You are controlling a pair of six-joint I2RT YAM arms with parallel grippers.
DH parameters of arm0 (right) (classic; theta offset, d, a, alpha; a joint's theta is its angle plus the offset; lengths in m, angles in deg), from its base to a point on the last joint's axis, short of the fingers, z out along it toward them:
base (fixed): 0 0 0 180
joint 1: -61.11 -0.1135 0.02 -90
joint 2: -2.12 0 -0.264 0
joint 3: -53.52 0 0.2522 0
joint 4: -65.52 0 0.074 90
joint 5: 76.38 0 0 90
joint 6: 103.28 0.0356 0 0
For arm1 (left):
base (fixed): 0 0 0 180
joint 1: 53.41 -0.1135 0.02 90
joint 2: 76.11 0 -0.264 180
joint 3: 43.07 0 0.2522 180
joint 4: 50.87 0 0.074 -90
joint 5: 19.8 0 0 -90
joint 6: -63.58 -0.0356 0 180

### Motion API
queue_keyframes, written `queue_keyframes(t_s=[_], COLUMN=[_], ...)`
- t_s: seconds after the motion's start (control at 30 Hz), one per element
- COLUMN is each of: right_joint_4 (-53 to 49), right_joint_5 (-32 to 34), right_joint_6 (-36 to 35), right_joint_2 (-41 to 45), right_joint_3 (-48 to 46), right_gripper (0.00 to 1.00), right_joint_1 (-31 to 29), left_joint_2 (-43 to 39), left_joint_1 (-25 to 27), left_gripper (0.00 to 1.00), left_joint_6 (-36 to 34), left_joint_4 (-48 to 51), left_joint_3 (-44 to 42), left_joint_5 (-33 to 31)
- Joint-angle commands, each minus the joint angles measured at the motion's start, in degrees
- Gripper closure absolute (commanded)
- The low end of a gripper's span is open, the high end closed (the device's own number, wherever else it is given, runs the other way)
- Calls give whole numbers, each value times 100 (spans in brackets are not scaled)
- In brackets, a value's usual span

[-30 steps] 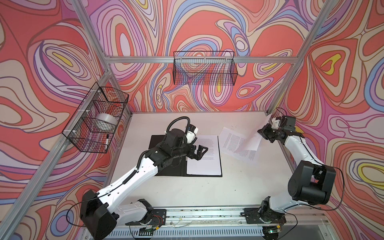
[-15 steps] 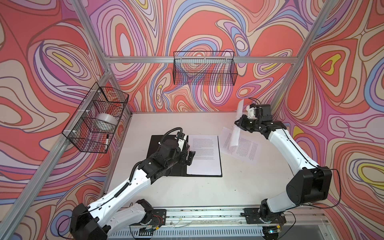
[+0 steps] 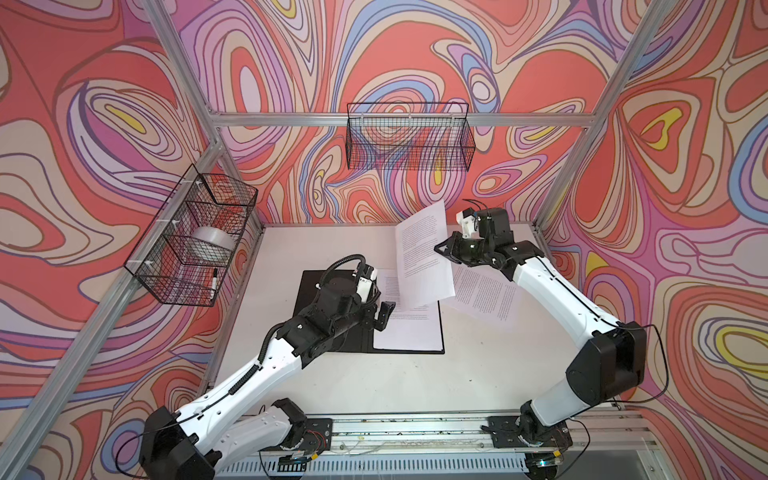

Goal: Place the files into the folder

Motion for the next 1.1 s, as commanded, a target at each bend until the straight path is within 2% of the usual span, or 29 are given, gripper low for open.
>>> queue_keyframes(t_s=[0.0,0.17,0.37,1.07], right_joint_4=[242,866,1103,1216], right_joint_5=[171,252,330,381], right_joint_6=[-382,-521,-505,-140], right_joint_2=[-372,-747,-981,-982], right_joint_3=[-637,-1392,-1688,-1887], right_gripper=[100,100,100,100], right_joint_1=[64,64,51,-365], left_joint_2=[22,21,74,182], left_joint_1=[-16,-16,-16,-26], left_gripper=[0,0,0,0], left_joint_6=[-118,-118,-105,-83], left_joint_4=[-101,-93,-84,-84], left_joint_3=[-18,-16,5,55], left_joint_5=[149,168,274,477])
